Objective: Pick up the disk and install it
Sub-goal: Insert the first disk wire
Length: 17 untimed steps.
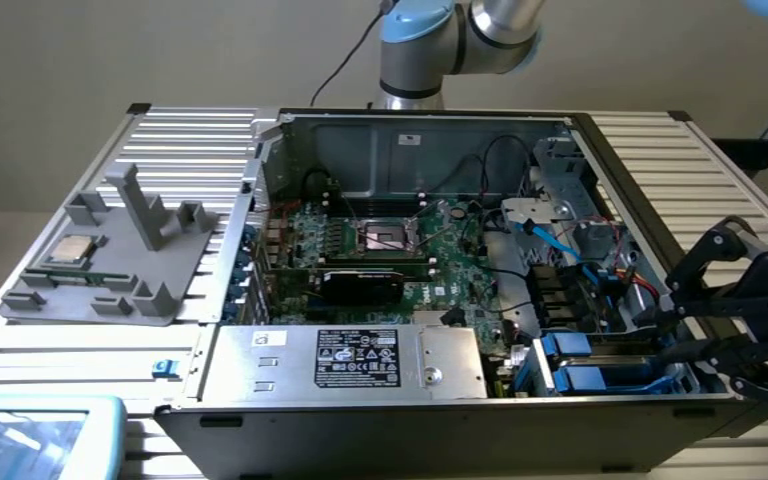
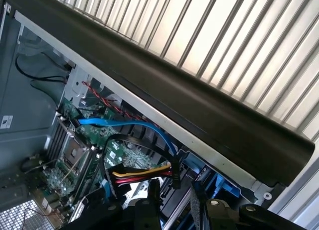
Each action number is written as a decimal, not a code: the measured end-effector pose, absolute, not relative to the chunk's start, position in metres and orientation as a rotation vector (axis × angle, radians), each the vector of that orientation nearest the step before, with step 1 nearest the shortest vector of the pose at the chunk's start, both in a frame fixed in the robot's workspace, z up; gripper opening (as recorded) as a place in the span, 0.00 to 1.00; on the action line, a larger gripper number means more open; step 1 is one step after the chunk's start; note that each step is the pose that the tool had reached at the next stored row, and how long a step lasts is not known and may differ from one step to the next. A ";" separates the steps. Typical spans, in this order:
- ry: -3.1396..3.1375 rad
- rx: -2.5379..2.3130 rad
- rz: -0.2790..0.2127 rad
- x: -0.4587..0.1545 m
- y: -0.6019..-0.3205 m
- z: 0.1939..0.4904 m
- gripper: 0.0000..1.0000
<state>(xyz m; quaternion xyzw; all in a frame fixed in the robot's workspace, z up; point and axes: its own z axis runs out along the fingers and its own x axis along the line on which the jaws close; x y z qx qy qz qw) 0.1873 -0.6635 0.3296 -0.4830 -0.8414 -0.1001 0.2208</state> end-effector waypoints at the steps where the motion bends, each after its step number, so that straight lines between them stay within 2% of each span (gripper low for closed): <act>1: -2.328 -1.332 -0.276 0.187 -0.664 0.329 0.38; 17: -2.338 -1.325 -0.299 0.188 -0.663 0.329 0.38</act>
